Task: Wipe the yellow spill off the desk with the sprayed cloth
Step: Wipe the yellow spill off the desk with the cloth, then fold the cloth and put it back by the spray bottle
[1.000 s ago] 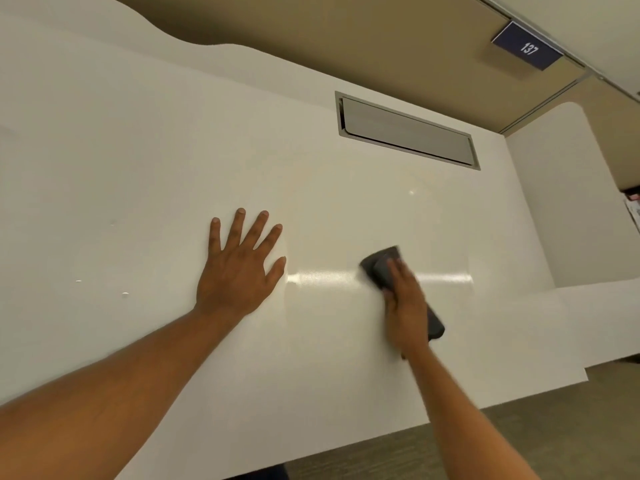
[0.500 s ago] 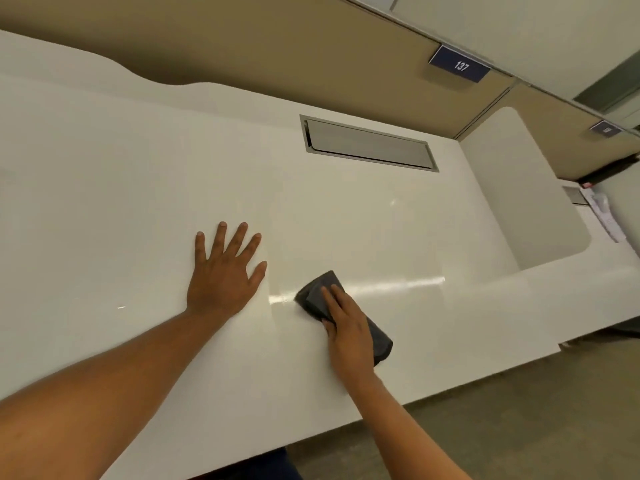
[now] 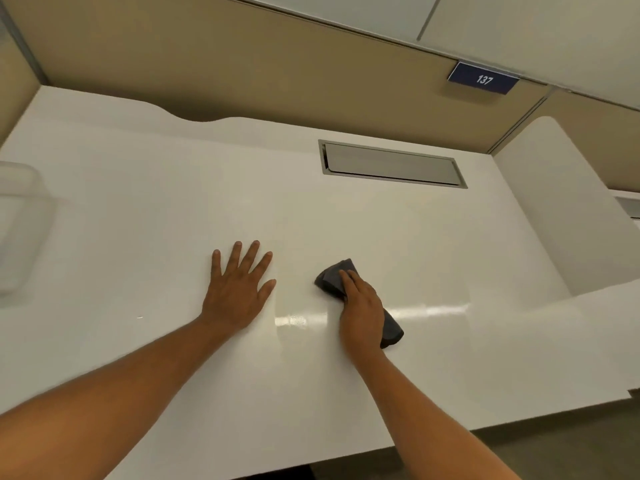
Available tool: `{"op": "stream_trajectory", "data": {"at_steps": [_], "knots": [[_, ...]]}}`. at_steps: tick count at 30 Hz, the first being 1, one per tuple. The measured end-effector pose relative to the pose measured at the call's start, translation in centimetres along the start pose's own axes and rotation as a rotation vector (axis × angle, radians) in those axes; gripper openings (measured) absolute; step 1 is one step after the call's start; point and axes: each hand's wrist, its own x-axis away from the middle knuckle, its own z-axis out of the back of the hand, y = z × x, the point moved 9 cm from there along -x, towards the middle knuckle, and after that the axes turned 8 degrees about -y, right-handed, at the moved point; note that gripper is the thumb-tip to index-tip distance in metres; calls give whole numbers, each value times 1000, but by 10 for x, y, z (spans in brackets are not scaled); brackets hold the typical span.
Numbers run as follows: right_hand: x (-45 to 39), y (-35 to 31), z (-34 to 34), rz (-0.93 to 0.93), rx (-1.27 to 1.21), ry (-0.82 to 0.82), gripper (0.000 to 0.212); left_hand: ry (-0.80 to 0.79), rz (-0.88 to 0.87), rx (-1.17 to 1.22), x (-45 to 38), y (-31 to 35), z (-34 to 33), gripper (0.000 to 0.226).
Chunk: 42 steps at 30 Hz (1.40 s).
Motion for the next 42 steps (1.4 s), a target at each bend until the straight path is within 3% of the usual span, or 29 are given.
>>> {"op": "stream_trajectory", "data": {"at_steps": [4,9,12,16,21,25,28,30,32,37,39,42], "knots": [[-3,-1,25,-74,-496,9,50,-19,5,240,16,18,13,70],[-29,-3,37,-36,-676,-187,46,-2,74,555,35,33,27,42],[-35,-7,33,81,-465,-282,43,58,122,611,40,34,40,35],[-14,-27,18,340,99,-154,25,116,170,624,45,32,49,30],[-13,-33,-4,323,178,-223,24,120,268,593,51,26,44,30],[-22,-45,-7,363,282,-182,34,117,307,582,56,19,34,30],[-39,-38,-10,271,267,-298,16,123,317,592,59,21,32,30],[-49,-34,-2,236,182,-342,6,138,309,599,62,23,34,30],[-57,-31,16,178,5,-340,9,153,301,620,64,22,37,29],[-67,-62,43,57,-615,-518,16,156,366,789,72,11,40,24],[-66,-87,40,50,-834,-660,19,53,383,1028,70,12,34,27],[-58,-130,34,60,-1132,-839,23,-164,411,1648,73,19,28,49]]}}
